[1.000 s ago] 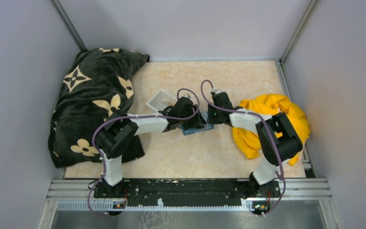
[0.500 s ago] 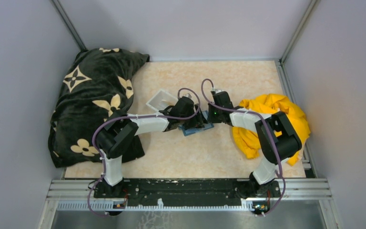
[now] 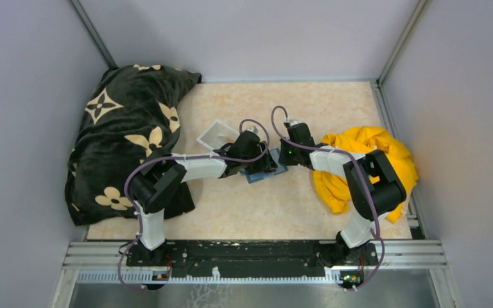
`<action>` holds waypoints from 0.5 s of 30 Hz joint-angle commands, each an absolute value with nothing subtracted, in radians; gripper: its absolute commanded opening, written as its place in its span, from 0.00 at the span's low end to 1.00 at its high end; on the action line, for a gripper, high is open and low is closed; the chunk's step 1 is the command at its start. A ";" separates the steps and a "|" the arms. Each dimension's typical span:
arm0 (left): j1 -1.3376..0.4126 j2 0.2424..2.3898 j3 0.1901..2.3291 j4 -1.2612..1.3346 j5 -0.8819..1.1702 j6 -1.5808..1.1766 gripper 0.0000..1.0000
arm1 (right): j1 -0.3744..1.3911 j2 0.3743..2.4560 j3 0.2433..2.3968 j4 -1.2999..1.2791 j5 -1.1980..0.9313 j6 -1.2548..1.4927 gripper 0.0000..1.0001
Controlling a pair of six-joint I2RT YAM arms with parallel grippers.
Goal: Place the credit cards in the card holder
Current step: Insert the credit card into the card holder.
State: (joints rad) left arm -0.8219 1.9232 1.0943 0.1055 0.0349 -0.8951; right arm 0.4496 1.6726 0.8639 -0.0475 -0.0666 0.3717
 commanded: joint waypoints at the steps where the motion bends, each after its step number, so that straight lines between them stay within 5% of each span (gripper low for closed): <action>1: -0.827 1.990 1.047 -0.032 0.049 -0.828 0.63 | 0.468 1.698 0.853 -0.039 -0.125 0.392 0.13; 15: -0.826 1.935 1.024 -0.076 0.047 -0.773 0.77 | 0.472 1.713 0.859 -0.035 -0.130 0.396 0.12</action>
